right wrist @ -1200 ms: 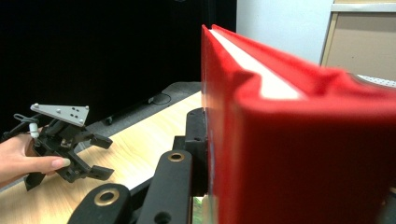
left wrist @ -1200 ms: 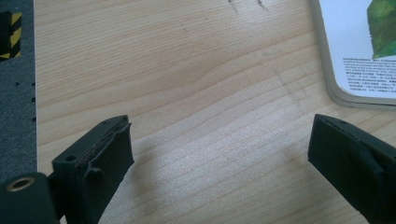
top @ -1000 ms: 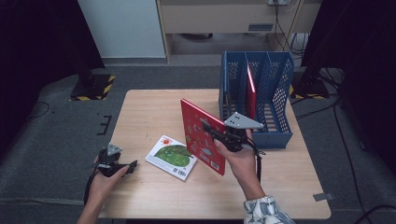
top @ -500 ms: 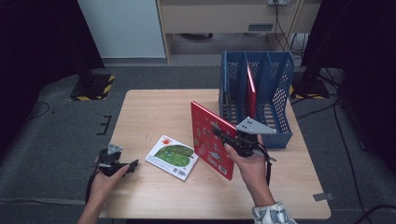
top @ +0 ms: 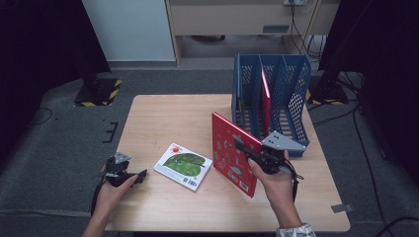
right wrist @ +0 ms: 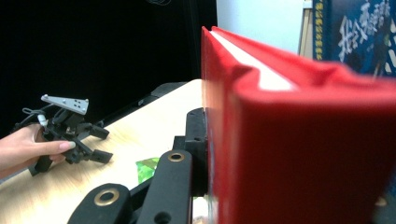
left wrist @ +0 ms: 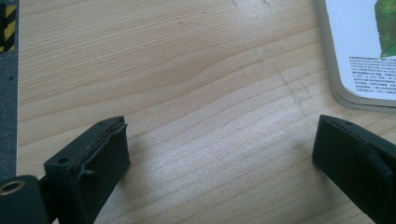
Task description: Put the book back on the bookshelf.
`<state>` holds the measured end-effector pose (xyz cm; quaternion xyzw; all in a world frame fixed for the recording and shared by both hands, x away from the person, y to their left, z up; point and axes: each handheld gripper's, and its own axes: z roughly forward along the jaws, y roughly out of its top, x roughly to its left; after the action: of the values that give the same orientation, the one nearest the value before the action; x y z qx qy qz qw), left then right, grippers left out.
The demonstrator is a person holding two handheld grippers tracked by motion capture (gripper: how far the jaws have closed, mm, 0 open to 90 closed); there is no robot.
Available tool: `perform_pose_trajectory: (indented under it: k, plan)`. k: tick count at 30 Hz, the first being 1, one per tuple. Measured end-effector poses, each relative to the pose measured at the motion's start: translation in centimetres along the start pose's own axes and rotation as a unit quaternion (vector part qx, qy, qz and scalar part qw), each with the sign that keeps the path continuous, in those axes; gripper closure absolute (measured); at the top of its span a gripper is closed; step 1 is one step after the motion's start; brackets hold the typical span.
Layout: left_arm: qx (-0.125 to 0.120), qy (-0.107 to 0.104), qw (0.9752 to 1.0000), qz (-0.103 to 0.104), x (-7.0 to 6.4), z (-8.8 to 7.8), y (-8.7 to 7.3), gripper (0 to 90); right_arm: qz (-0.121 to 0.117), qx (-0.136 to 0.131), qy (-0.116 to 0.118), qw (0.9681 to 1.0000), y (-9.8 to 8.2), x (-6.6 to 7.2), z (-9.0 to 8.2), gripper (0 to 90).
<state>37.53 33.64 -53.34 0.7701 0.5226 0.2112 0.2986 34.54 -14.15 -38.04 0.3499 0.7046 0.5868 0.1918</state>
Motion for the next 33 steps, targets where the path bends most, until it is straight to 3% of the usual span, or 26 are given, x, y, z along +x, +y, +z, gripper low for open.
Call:
perform_pose_trajectory:
  k: [22, 28, 33]
  plan:
    - [-0.008, 0.0, 1.0, -0.003, 0.0, 0.1, -0.2, 1.5, 0.017, -0.002, -0.019, 0.9997, -0.6, -0.8, -3.9, 79.6]
    - [-0.01, 0.0, 0.9999, -0.003, -0.1, 0.1, -0.2, 1.4, 0.018, -0.011, -0.027, 0.9994, 0.2, -1.0, -5.4, 79.6]
    - [-0.01, 0.001, 0.9999, -0.003, -0.1, 0.1, -0.2, 1.5, 0.019, -0.022, -0.038, 0.9989, 2.0, -1.0, -6.6, 79.6]
